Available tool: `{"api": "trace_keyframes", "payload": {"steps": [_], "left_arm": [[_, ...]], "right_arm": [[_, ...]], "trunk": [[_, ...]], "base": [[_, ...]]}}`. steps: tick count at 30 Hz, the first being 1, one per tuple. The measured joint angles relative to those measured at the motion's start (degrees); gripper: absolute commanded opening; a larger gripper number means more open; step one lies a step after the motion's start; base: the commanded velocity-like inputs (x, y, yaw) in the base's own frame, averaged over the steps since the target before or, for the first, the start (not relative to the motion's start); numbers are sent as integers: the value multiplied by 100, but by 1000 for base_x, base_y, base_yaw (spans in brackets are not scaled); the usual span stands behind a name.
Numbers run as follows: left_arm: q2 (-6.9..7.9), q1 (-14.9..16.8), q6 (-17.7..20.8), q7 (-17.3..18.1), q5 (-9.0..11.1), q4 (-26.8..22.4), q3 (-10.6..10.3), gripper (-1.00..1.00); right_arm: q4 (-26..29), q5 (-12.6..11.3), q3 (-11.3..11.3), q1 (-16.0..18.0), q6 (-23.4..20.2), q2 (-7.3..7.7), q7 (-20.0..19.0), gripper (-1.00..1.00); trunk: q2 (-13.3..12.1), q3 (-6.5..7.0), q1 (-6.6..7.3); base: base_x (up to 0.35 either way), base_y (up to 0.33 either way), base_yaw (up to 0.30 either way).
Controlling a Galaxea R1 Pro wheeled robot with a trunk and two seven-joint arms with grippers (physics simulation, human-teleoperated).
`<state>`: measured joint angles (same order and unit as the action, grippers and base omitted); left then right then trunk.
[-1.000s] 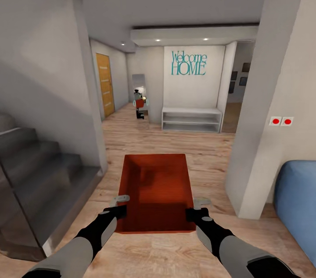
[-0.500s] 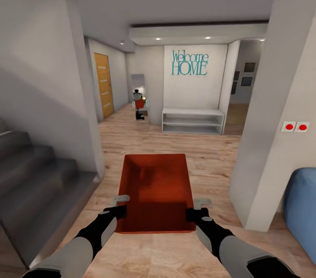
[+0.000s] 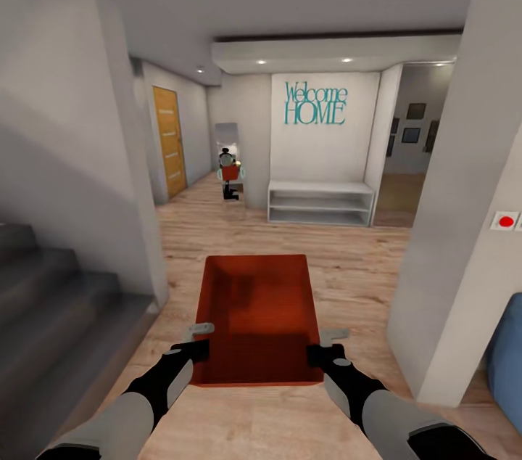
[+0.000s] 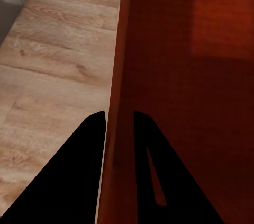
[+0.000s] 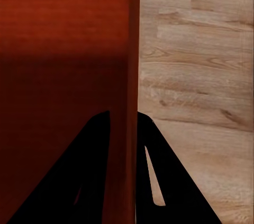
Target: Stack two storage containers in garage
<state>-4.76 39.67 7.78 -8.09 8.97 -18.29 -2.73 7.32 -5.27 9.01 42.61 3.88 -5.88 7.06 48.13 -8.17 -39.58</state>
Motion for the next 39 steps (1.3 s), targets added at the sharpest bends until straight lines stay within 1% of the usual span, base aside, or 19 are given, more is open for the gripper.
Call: {"api": "trace_keyframes", "payload": {"steps": [39], "left_arm": [[0, 0, -7, 2, -1, 2, 1, -100]], "right_arm": [[1, 0, 1, 0, 5, 0, 0, -100]], "trunk": [[0, 0, 0]], "base": [[323, 0, 0]]}}
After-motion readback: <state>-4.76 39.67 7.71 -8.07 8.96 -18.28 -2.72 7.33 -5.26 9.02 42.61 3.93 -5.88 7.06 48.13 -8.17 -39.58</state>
